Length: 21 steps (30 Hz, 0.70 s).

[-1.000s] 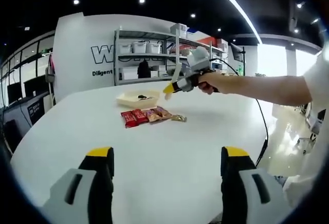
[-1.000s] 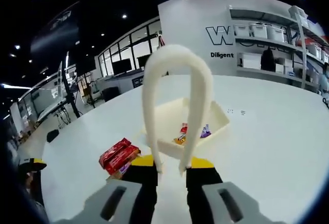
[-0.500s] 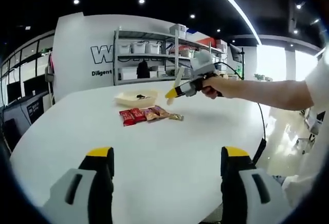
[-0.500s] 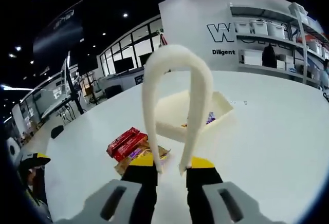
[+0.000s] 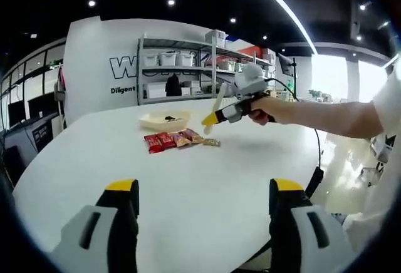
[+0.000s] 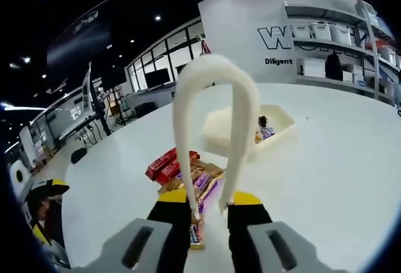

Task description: Place the target food into the container with the food tongs after gripping and lifting it, then release it inside without dropping or visibly crushing the food.

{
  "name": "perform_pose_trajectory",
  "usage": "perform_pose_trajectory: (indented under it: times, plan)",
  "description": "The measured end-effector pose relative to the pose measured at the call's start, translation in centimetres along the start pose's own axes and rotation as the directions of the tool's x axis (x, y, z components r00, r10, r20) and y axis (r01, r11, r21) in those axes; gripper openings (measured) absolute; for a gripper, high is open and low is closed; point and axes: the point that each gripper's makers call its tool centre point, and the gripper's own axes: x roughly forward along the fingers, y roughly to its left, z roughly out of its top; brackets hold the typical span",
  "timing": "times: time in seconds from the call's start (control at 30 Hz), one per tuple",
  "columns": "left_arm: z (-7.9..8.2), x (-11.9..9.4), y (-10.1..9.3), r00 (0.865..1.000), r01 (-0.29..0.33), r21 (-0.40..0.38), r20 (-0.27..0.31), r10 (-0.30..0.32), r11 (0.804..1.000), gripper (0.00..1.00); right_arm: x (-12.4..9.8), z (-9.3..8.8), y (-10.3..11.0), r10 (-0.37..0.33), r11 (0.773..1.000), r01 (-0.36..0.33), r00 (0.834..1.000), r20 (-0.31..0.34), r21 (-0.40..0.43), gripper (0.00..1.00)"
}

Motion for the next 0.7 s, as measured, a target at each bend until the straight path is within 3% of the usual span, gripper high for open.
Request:
perform_pose_trajectory:
  times: [0.23, 0.7]
  plan:
    - [-0.1, -0.1, -0.3, 1.000, 0.003, 0.002, -0.001, -0.003, 1.000, 0.84, -0.6, -0.8, 1.5, 0.018, 1.000, -0.018, 1.000, -0.002, -0.019, 0.15]
    - [-0.2, -0.2, -0.8, 1.000, 0.006, 0.007, -0.001, -0.006, 1.000, 0.84, -0.6, -2.2, 2.0, 0.021, 0.999, -0.022, 1.000, -0.023, -0.047, 0.16]
